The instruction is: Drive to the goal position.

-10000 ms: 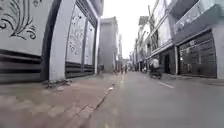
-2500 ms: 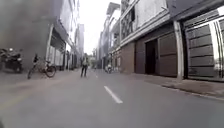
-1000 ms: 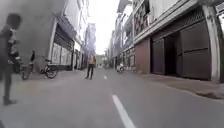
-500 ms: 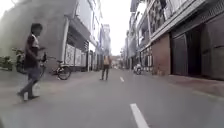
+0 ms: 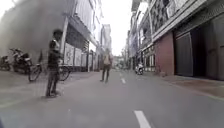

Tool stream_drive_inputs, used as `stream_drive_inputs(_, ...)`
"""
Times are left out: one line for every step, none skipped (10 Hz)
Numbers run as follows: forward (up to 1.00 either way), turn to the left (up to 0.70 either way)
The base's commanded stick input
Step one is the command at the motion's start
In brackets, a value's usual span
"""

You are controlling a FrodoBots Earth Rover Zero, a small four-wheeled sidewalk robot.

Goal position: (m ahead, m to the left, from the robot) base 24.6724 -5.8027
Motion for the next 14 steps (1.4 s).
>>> stream_drive_inputs(0.66, 0.0)
stream_drive_inputs(0.97, 0.0)
stream_drive_inputs(1.0, 0.0)
stream_drive_inputs(1.0, 0.0)
stream_drive_inputs(1.0, 0.0)
stream_drive_inputs(1.0, 0.0)
stream_drive_inputs(1.0, 0.0)
stream_drive_inputs(1.0, 0.0)
stream_drive_inputs(1.0, 0.0)
stream_drive_inputs(1.0, -0.17)
stream_drive_inputs(1.0, -0.31)
stream_drive_inputs(1.0, -0.4)
stream_drive_inputs(1.0, -0.4)
stream_drive_inputs(1.0, -0.4)
